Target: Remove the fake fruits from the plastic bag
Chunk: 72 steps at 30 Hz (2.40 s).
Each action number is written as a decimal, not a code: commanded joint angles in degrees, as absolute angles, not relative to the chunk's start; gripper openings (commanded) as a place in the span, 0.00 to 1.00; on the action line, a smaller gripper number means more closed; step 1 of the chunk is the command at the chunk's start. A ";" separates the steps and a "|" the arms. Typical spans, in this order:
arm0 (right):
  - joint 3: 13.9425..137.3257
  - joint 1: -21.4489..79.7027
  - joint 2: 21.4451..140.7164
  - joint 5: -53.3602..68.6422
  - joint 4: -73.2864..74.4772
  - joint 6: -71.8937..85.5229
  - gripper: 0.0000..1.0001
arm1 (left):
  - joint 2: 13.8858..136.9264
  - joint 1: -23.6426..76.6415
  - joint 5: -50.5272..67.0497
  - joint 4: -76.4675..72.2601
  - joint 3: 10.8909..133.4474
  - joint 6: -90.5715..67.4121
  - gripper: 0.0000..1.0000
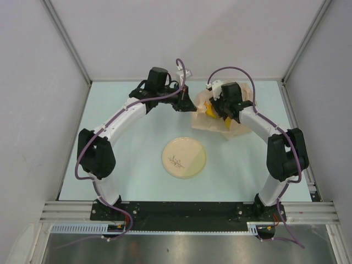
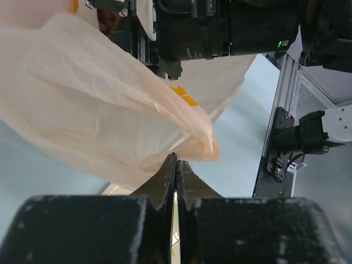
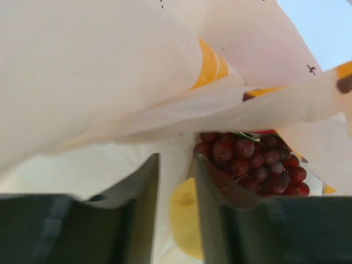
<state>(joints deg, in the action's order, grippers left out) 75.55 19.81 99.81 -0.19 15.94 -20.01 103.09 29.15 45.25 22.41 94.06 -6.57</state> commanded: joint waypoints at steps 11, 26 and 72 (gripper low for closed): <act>83.40 16.97 110.02 -3.60 10.72 -35.06 0.81 | 103.27 29.79 45.97 22.68 96.42 -4.66 0.04; 101.14 7.48 121.54 5.53 28.19 -52.29 1.00 | 105.20 29.97 46.50 23.47 98.53 -3.96 0.01; 74.48 9.23 97.76 4.22 29.18 -36.12 0.29 | 107.66 32.43 44.39 25.40 102.13 -1.06 0.00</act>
